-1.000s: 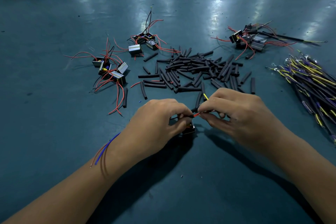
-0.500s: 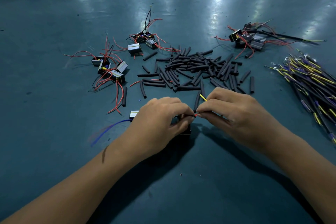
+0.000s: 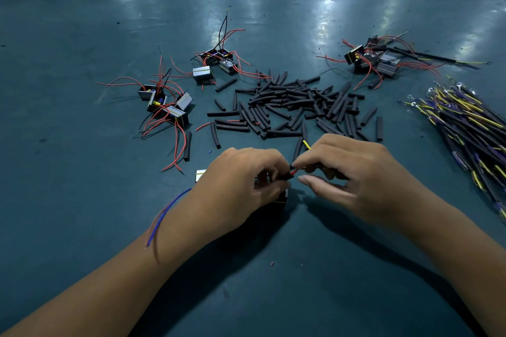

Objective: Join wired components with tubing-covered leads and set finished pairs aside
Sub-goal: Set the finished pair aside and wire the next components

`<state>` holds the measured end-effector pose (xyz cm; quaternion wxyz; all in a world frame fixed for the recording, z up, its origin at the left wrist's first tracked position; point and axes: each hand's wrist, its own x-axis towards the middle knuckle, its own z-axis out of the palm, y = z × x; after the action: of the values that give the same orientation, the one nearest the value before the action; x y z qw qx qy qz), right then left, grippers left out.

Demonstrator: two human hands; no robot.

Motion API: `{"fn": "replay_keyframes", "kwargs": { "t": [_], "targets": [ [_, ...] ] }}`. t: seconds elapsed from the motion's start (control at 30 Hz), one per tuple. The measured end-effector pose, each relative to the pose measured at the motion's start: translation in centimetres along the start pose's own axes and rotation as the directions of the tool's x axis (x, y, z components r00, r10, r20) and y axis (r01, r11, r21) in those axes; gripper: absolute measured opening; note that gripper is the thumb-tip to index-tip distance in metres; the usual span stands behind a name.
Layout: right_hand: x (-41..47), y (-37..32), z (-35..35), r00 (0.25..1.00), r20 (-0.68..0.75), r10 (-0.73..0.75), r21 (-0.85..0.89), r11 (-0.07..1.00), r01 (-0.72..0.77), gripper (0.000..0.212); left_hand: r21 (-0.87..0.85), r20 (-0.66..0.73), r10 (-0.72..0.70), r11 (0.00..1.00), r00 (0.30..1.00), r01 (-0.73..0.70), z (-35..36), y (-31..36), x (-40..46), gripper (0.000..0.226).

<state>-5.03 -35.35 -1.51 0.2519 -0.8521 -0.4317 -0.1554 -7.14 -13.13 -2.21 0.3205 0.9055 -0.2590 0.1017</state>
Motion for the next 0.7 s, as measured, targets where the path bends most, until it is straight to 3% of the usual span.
{"fn": "replay_keyframes", "kwargs": {
  "t": [0.2,0.37,0.7],
  "targets": [
    [0.0,0.0,-0.6,0.998,-0.021,0.063,0.083,0.995,-0.061,0.011,0.046,-0.041,0.066,0.997,0.997,-0.064,0.2,0.4,0.0,0.017],
    [0.2,0.0,-0.6,0.999,-0.005,0.050,0.074,0.996,-0.049,0.008,-0.034,-0.079,0.014,0.999,0.997,-0.017,0.6,0.5,-0.1,0.012],
    [0.2,0.2,-0.7,0.999,0.018,0.041,0.075,0.996,-0.042,0.007,-0.071,-0.080,0.077,0.994,0.994,-0.083,1.1,0.7,0.0,0.011]
  ]
}}
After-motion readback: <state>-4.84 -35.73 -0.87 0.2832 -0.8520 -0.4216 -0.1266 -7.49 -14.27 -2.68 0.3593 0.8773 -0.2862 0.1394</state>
